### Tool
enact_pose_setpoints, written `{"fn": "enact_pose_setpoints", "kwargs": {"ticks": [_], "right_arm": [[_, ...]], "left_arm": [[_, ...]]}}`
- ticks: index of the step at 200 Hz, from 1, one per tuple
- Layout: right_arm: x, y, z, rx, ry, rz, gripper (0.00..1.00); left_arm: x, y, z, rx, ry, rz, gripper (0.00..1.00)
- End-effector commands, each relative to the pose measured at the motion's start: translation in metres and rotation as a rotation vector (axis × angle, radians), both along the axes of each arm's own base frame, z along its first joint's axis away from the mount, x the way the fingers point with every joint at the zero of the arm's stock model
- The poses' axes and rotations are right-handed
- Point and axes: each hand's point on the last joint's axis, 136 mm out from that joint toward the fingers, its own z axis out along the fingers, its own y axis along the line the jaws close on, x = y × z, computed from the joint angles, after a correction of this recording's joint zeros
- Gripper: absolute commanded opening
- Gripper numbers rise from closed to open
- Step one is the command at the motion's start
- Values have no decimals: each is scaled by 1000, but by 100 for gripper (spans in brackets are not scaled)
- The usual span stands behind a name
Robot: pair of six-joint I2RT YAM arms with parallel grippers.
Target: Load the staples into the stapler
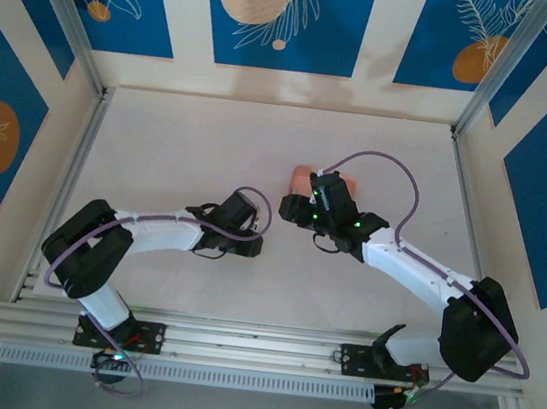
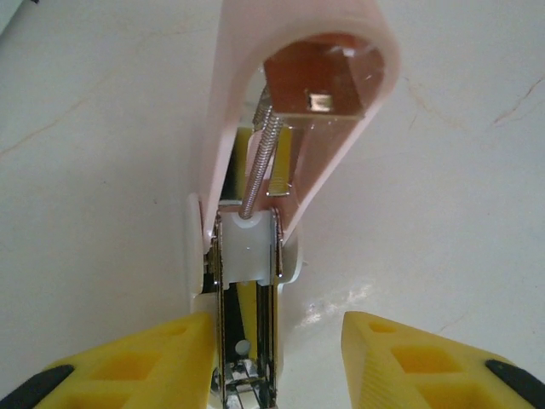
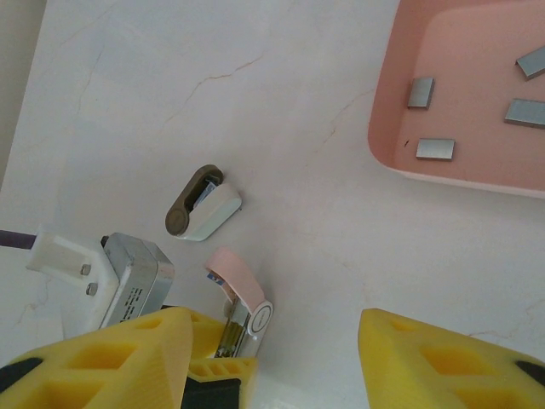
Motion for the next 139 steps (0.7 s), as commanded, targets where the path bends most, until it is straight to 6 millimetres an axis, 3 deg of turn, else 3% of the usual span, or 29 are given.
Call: {"fn": "enact_pose_setpoints", "kwargs": {"ticks": [1, 139], "right_arm": [[2, 8, 9, 20, -12, 12, 54], [3, 9, 7, 18, -8, 17, 54]], "left_arm": [[-4, -5, -1, -4, 27, -27, 44], [-12, -15, 3, -57, 70, -55, 41]]}}
